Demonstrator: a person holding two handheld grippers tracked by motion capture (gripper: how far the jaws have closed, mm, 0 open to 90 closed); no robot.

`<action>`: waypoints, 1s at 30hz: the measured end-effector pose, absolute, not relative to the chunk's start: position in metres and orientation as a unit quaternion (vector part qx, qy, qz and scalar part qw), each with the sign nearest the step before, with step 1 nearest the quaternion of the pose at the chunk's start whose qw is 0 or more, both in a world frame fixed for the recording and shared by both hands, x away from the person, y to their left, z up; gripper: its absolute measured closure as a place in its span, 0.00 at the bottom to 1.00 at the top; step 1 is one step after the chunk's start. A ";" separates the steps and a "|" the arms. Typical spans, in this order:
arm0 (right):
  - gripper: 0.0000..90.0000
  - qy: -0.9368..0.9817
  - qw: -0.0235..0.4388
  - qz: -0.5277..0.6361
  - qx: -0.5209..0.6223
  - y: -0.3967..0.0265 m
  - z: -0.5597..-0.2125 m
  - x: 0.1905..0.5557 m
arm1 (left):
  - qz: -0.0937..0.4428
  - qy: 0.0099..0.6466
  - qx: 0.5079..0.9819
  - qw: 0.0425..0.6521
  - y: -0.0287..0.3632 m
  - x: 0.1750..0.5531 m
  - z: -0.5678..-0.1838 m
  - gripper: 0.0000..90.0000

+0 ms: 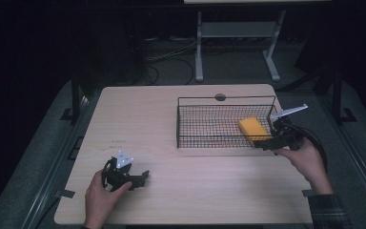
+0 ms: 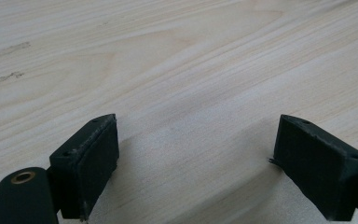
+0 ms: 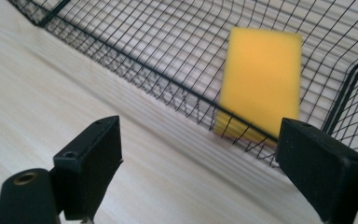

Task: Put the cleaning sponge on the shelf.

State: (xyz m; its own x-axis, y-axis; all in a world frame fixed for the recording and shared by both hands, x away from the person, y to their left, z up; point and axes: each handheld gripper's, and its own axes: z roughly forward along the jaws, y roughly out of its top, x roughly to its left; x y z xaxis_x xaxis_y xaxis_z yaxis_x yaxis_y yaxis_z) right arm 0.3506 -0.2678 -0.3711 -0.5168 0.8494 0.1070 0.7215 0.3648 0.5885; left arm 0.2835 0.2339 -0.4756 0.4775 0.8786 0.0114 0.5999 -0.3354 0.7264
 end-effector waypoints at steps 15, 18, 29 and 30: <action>0.14 0.823 0.112 0.304 0.466 -0.265 -0.398 0.318 | 0.207 0.467 0.790 0.338 0.234 0.284 -0.476 0.15; 0.14 0.824 0.118 0.303 0.464 -0.267 -0.406 0.312 | 0.207 0.467 0.790 0.338 0.234 0.284 -0.476 0.15; 0.11 0.810 0.147 0.329 0.462 -0.277 -0.431 0.290 | 0.209 0.466 0.791 0.337 0.234 0.284 -0.476 0.15; 0.11 0.810 0.147 0.329 0.462 -0.277 -0.431 0.290 | 0.209 0.466 0.791 0.337 0.234 0.284 -0.476 0.15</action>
State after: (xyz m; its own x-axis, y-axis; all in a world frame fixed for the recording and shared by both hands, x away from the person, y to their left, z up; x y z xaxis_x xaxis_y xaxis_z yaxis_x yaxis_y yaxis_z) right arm 0.2904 -0.2765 -0.4305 -0.5298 0.8456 0.0654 0.6513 0.3562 0.6700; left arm 0.2837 0.2340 -0.4757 0.4793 0.8775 0.0156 0.5960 -0.3385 0.7281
